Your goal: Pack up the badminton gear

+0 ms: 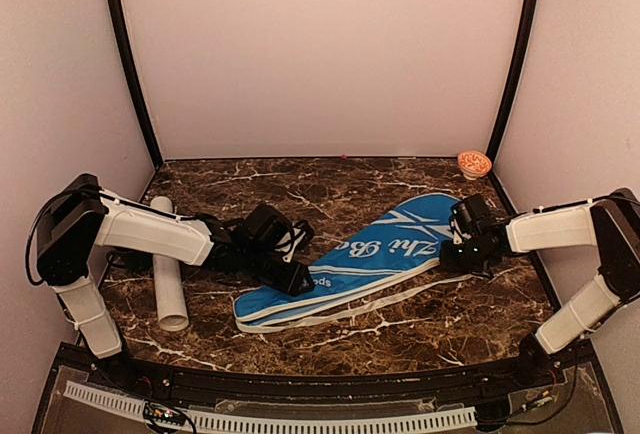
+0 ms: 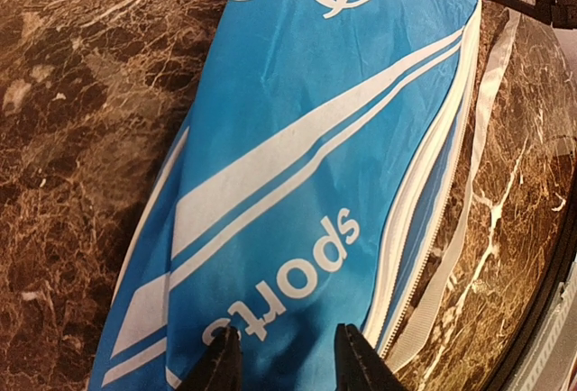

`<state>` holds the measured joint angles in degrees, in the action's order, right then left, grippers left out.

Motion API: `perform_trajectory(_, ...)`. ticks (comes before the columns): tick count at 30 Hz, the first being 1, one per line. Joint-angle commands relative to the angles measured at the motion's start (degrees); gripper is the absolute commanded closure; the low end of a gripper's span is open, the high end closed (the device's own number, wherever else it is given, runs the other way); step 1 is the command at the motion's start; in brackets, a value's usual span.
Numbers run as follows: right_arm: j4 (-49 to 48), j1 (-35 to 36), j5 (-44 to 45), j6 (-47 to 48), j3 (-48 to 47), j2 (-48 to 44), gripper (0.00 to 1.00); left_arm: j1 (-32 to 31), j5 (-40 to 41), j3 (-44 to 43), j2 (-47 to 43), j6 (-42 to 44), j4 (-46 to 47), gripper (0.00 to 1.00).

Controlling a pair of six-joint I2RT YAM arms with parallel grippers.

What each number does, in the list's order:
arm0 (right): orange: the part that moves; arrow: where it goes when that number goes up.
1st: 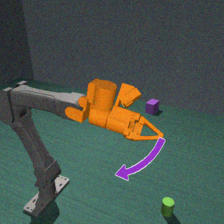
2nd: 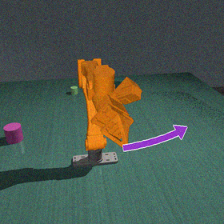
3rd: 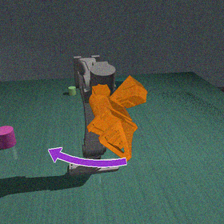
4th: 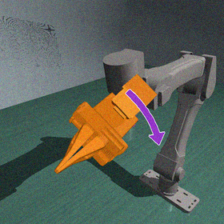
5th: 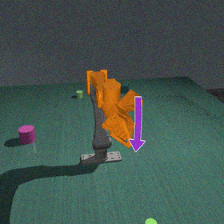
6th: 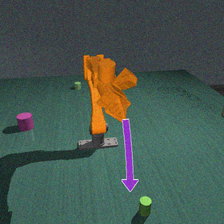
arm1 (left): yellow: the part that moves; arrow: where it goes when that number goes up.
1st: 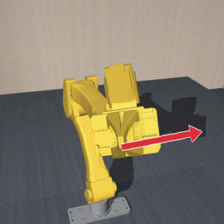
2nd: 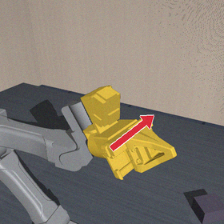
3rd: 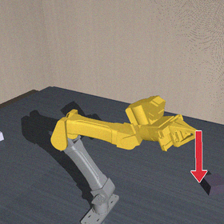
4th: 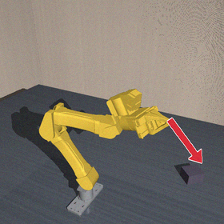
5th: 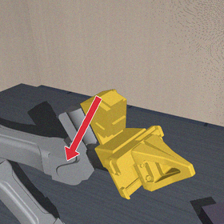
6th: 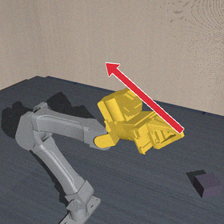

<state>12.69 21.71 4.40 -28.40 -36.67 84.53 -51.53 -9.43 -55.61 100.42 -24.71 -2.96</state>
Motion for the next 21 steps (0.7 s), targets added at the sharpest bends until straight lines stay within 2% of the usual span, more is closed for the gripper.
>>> perform_trajectory(1,4.98,6.56,-5.18,-2.04,-0.83,2.84,1.0,0.38,-0.79,0.94,2.07,-0.93,-2.36,0.63)
perform_trajectory(8,3.27,15.66,-6.21,-4.4,-4.89,6.07,1.0,0.38,-1.84,0.25,3.0,-1.28,-2.14,0.63)
perform_trajectory(11,3.42,15.78,-4.37,-3.68,-7.28,8.56,1.0,0.38,-1.74,0.43,1.48,-1.29,-1.97,0.62)
perform_trajectory(14,3.3,14.86,-2.1,-2.2,-9.74,11.2,1.0,0.38,-0.55,1.71,-2.55,-0.51,-1.58,0.56)
perform_trajectory(21,1.01,10.57,-2.95,-0.54,-13.81,17.46,1.0,0.72,2.66,5.04,-16.44,3.97,-6.45,0.44)
